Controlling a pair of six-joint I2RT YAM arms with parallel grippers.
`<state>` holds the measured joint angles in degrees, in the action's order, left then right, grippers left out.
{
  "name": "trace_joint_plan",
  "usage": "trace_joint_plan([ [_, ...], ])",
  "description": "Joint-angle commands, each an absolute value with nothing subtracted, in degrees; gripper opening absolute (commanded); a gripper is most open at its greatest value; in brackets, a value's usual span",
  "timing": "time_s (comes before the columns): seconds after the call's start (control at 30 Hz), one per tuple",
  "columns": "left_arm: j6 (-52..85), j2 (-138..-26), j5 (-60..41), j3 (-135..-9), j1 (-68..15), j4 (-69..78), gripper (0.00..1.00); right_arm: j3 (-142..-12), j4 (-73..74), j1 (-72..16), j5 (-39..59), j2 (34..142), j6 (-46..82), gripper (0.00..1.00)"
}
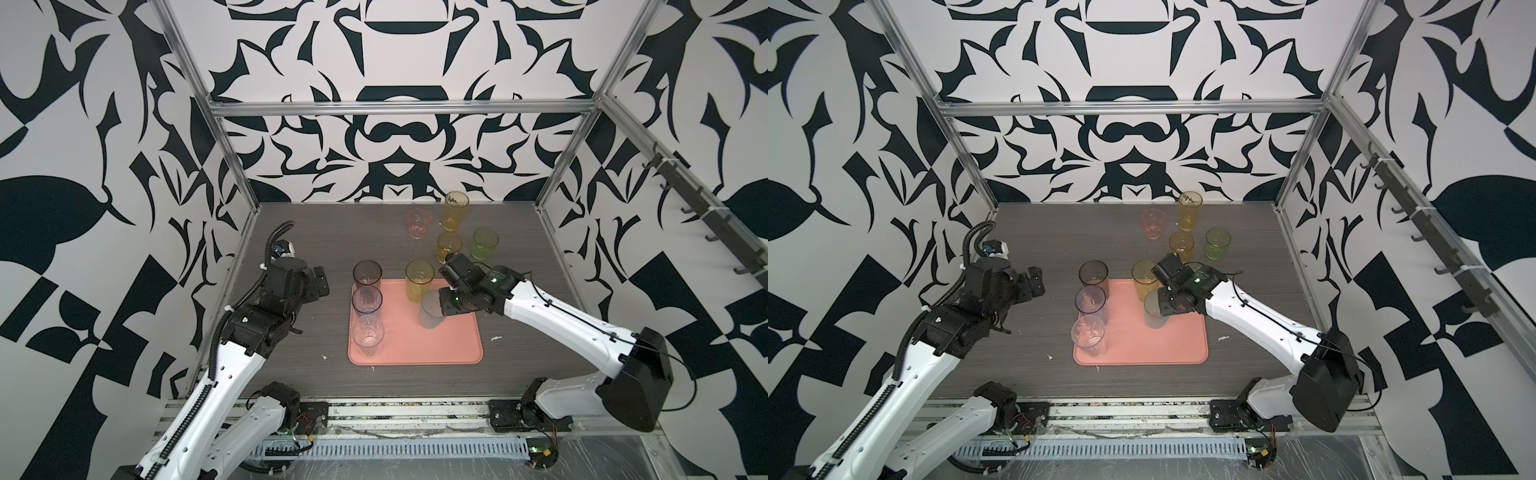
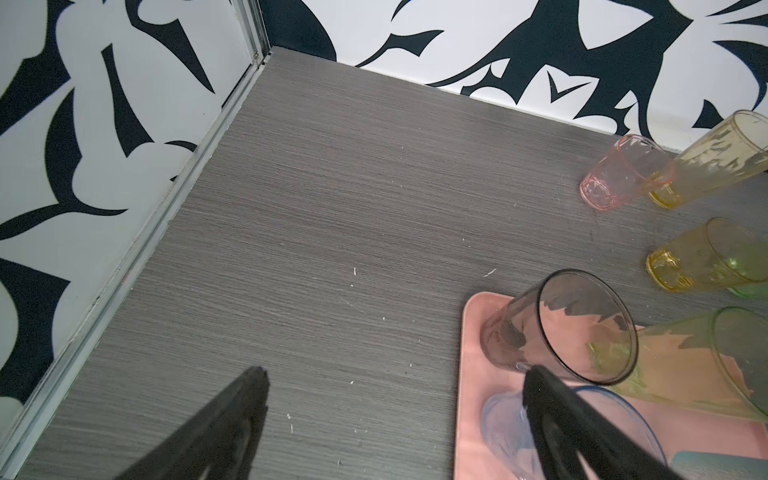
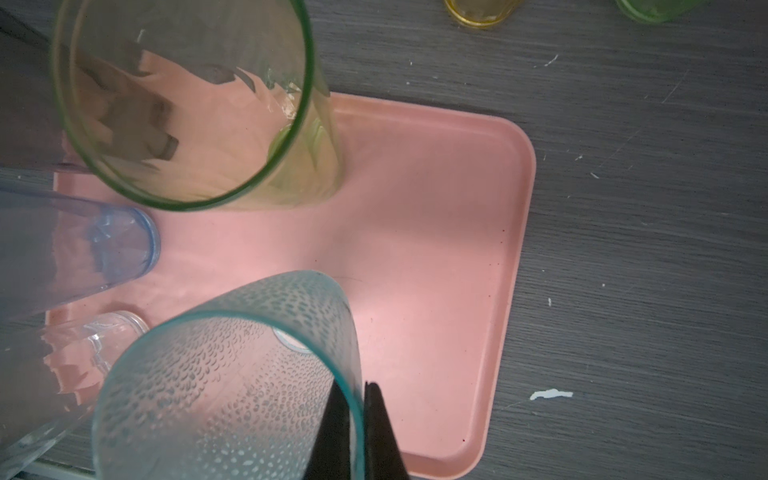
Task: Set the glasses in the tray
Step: 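Lower the teal glass onto the tray beside the green glass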
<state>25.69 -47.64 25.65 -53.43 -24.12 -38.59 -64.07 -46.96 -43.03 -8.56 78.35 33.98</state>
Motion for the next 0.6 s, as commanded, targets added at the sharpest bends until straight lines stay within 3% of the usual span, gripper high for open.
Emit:
trace_joint_plan([
  [0.0, 26.1, -47.4, 25.4, -52.5, -24.0, -38.2, 0.99, -64.3, -44.8, -43.8, -9.7, 78.7, 35.9, 0.0],
  [0.57, 26.1, -47.4, 25.0, -52.2, -24.0, -38.0, 0.99, -66.4, -43.9, -45.8, -10.2, 83.1, 36.6, 0.0],
])
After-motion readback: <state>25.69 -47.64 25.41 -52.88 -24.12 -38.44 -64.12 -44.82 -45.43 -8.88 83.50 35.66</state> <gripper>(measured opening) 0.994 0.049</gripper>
